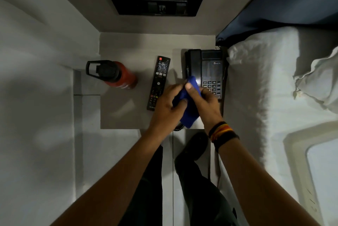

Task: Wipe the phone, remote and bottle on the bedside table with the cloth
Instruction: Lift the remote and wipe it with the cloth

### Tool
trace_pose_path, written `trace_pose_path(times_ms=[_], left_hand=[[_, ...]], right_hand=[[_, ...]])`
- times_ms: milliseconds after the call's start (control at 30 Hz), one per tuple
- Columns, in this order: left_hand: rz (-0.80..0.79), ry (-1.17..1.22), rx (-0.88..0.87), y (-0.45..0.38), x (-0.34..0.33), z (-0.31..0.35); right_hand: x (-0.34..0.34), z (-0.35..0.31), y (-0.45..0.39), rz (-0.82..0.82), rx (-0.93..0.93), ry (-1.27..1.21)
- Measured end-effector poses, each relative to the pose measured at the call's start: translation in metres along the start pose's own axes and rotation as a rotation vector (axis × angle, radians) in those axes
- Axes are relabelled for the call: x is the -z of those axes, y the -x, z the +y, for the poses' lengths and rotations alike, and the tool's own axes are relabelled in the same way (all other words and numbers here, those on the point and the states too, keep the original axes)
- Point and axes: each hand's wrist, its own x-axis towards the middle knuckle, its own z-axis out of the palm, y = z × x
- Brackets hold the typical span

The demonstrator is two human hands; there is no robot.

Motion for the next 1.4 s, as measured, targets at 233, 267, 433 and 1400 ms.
trace_pose_path(times_ms=[233, 267, 433, 1400], left_hand=[[0.147, 0.251, 0.387, 0.000, 0.008, -0.025], [0.222, 0.084, 0.384, -0.005, 0.008, -0.035], [0.312, -0.708, 0.370, -0.043, 0.017, -0.076], [0.245, 0.437, 0.400, 0.046, 0.013, -0.034]], right_hand=[[0.022, 0.005, 0.010, 0.043, -0.260, -0.021], [0.025, 0.005, 0.014, 0.022, -0.305, -0.051], [0.035, 0.012, 0.038, -0.088, -0.457, -0.207], [-0.033, -0.025, 0.034, -0.297, 0.331, 0.706]])
